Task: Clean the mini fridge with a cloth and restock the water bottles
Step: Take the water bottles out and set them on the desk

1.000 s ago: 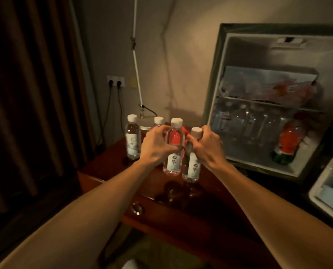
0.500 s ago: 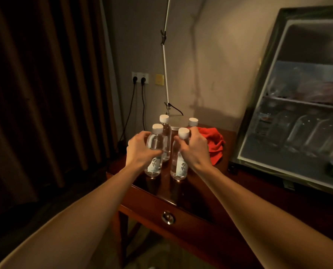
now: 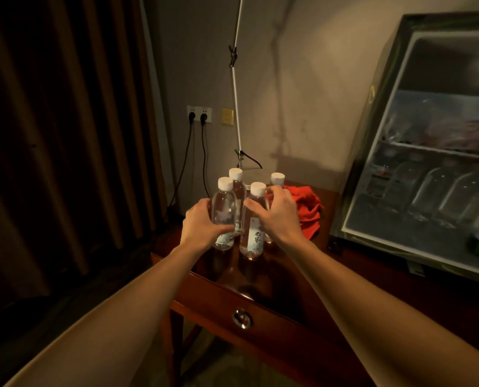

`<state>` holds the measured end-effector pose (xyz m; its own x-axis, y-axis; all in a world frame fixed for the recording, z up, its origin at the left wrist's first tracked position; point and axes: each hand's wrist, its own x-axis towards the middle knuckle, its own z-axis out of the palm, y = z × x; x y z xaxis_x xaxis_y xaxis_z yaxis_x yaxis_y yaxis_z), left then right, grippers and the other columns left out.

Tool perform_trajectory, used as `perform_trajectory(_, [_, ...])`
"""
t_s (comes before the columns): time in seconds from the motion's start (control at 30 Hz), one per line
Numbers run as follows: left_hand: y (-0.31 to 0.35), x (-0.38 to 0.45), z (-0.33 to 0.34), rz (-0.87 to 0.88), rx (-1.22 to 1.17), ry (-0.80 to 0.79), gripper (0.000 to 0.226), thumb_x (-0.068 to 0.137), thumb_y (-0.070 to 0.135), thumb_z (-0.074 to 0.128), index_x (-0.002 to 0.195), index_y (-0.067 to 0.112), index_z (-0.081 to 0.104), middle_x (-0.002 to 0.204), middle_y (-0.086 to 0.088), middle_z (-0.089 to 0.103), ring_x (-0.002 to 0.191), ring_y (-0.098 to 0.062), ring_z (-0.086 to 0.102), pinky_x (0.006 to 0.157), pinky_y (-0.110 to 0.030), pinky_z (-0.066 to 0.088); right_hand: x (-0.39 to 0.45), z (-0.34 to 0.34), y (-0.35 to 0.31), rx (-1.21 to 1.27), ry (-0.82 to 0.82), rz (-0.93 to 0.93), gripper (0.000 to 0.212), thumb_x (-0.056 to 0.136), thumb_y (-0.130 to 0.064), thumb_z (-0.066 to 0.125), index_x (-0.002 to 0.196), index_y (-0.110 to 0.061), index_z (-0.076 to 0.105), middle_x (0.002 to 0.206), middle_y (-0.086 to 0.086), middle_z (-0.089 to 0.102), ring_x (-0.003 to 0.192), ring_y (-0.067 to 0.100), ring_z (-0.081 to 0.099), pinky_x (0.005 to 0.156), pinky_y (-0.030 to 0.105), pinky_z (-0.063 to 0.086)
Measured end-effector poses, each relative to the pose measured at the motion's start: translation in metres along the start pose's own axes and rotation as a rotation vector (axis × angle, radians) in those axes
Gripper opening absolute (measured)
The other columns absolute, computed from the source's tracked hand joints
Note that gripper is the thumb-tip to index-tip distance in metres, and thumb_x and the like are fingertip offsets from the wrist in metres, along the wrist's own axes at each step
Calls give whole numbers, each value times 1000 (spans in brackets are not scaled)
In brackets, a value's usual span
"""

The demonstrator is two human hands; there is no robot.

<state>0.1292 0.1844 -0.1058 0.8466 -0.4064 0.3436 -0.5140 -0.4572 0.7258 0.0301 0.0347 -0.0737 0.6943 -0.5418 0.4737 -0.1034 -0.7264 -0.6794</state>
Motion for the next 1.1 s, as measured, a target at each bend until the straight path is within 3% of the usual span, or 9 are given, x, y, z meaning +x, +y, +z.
perform_trajectory(0.13, [10,-24,1,-102,166,-41,48,74,42,79,103,15,51,97,-3,62,88,-25,63,75,-40,55,-18,-28,9,-91,-47,-12,49,79,-56,67,104,-16,53,102,2,59,94,21,56,81,39,48])
perform_trajectory(0.3, [48,-57,16,-24,203,-94,25,79,47,68,80,26,54,89,-3,67,84,-28,65,73,-41,56,-49,-76,28,-315,-114,19,56,81,-62,62,116,-19,52,115,4,62,105,25,58,84,40,50])
perform_trajectory(0.47, [106,-76,60,122,188,-183,26,76,43,65,87,20,63,91,-6,70,89,-30,66,75,-41,55,-62,-129,52,-460,-112,44,50,82,-54,64,116,-19,54,118,10,61,112,32,57,88,42,49])
perform_trajectory(0.67, [189,-80,131,282,97,-243,33,76,41,66,101,20,66,104,-7,70,100,-30,64,79,-39,52,-55,-201,100,-537,-76,202,59,88,-38,64,139,-17,43,135,9,53,123,31,50,95,45,47])
perform_trajectory(0.77, [223,-69,170,350,89,-274,42,82,37,67,118,16,63,118,-8,68,113,-28,61,90,-38,50,-40,-227,129,-480,-24,287,64,87,-34,67,142,-14,41,137,11,52,125,30,50,97,41,47])
perform_trajectory(0.87, [249,-48,206,359,84,-311,50,84,37,67,128,16,56,127,-8,63,120,-28,56,96,-39,48,-14,-246,157,-422,25,366,61,85,-29,70,137,-8,46,131,15,55,120,32,53,94,40,49])
perform_trajectory(1.0, [272,-8,249,332,46,-312,58,81,37,68,132,14,52,124,-15,64,116,-34,58,92,-41,50,29,-261,191,-373,44,415,41,87,-23,67,124,-10,55,121,16,62,109,33,60,82,33,49])
perform_trajectory(1.1, [282,29,282,255,-7,-319,68,80,35,70,138,16,40,123,-20,62,112,-42,59,87,-45,51,66,-258,215,-282,73,394,48,83,-26,68,128,-15,54,126,13,62,114,33,59,85,32,48])
